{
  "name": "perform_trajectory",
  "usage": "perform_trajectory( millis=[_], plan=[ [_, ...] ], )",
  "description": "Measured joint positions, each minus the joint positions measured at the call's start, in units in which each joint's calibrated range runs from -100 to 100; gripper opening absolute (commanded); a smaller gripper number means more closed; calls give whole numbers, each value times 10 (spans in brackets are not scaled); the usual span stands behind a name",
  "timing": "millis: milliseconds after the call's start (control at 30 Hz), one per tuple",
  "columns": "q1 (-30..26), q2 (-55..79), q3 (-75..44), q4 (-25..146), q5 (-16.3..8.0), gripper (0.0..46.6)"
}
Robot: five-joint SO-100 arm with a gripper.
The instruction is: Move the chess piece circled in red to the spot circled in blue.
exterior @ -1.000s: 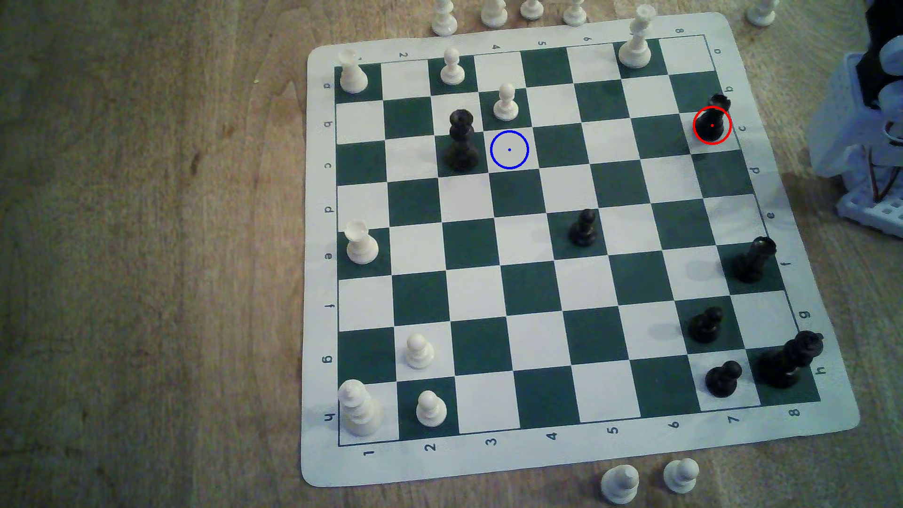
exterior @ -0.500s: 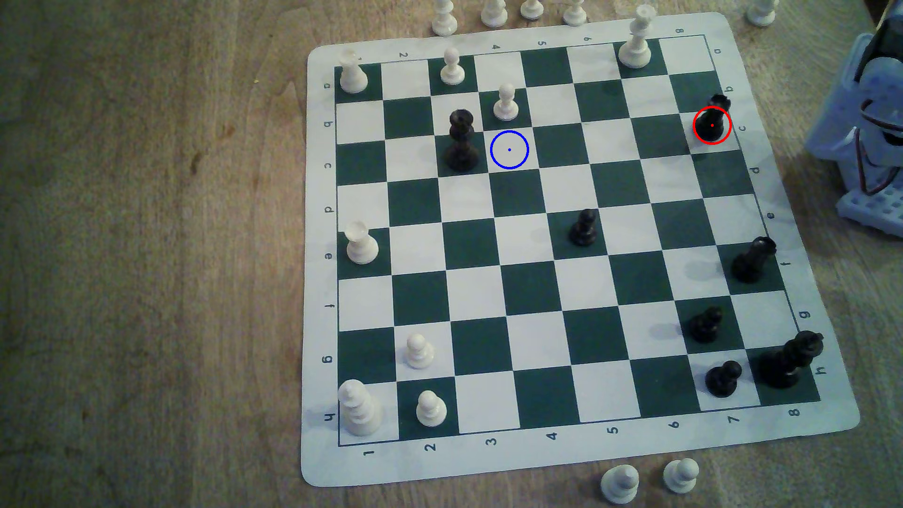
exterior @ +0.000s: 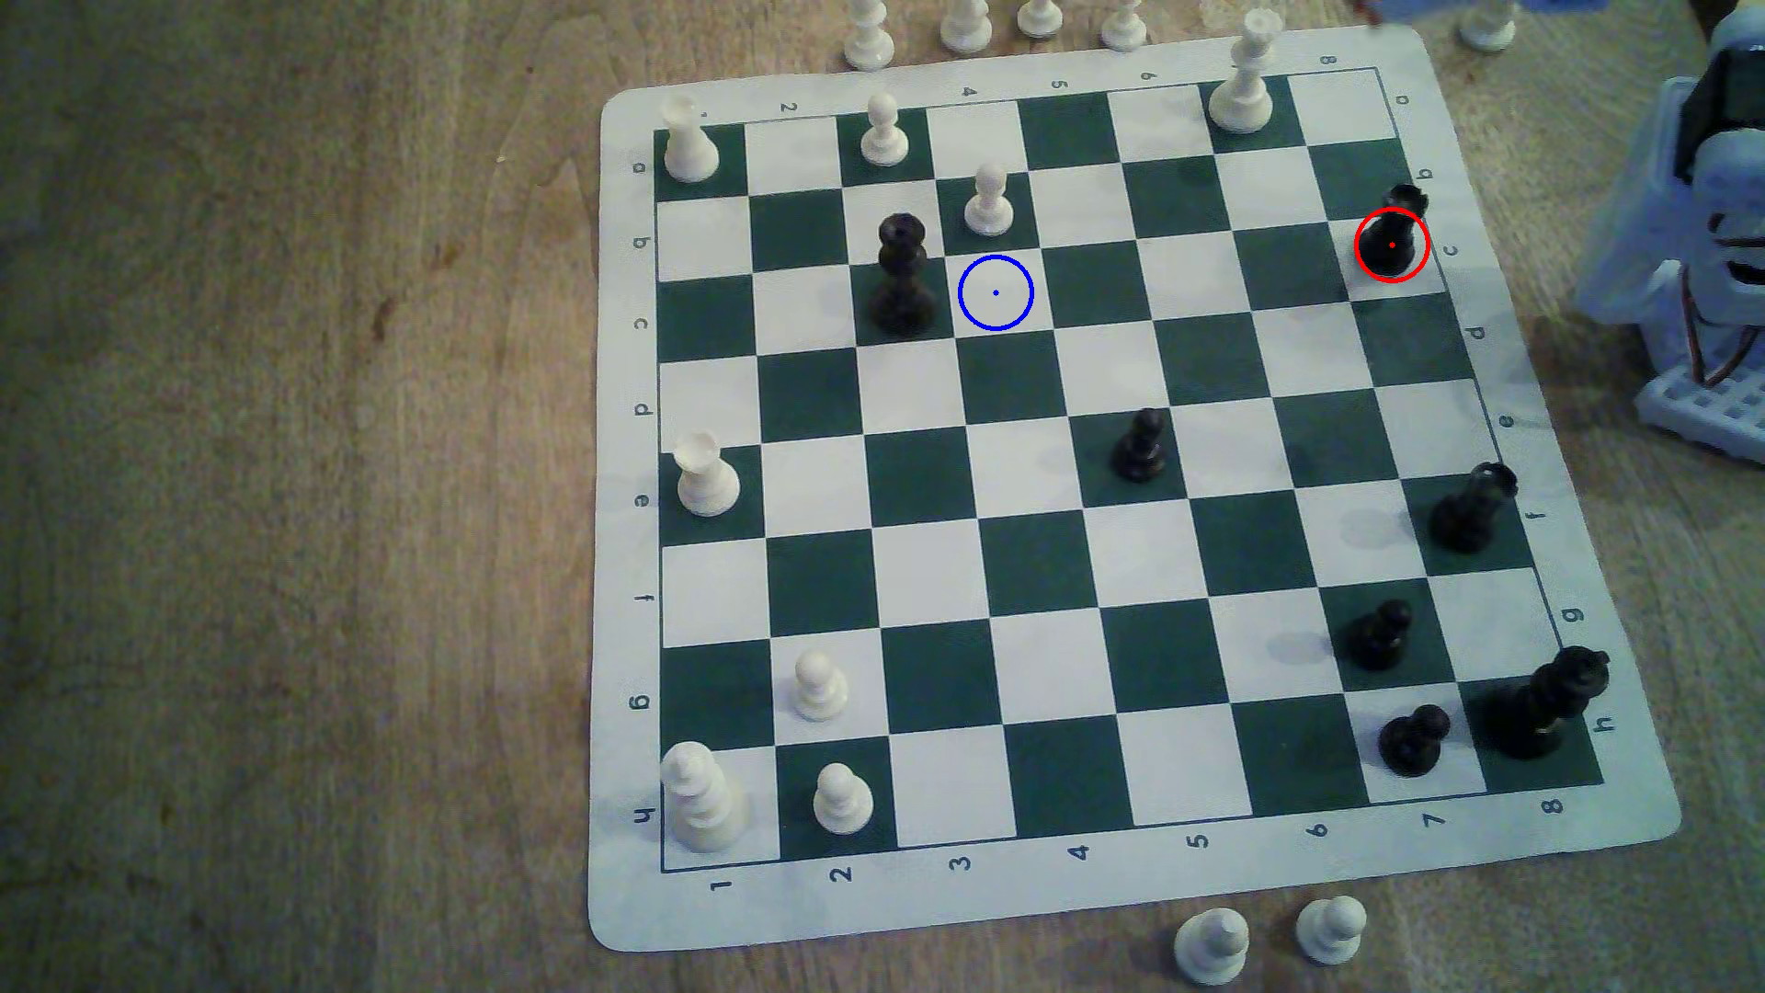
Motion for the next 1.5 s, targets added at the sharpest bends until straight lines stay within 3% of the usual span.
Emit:
perform_trajectory(
  millis=[100,233,600,867,1267,1500],
  plan=[
    [-7,25,0,32,0,183],
    [-7,61,0,78,20,221],
    [33,85,95,3,59,187],
    [88,111,136,-10,81,199],
    [76,95,236,-92,67,219],
    [66,107,247,-135,60,188]
  ],
)
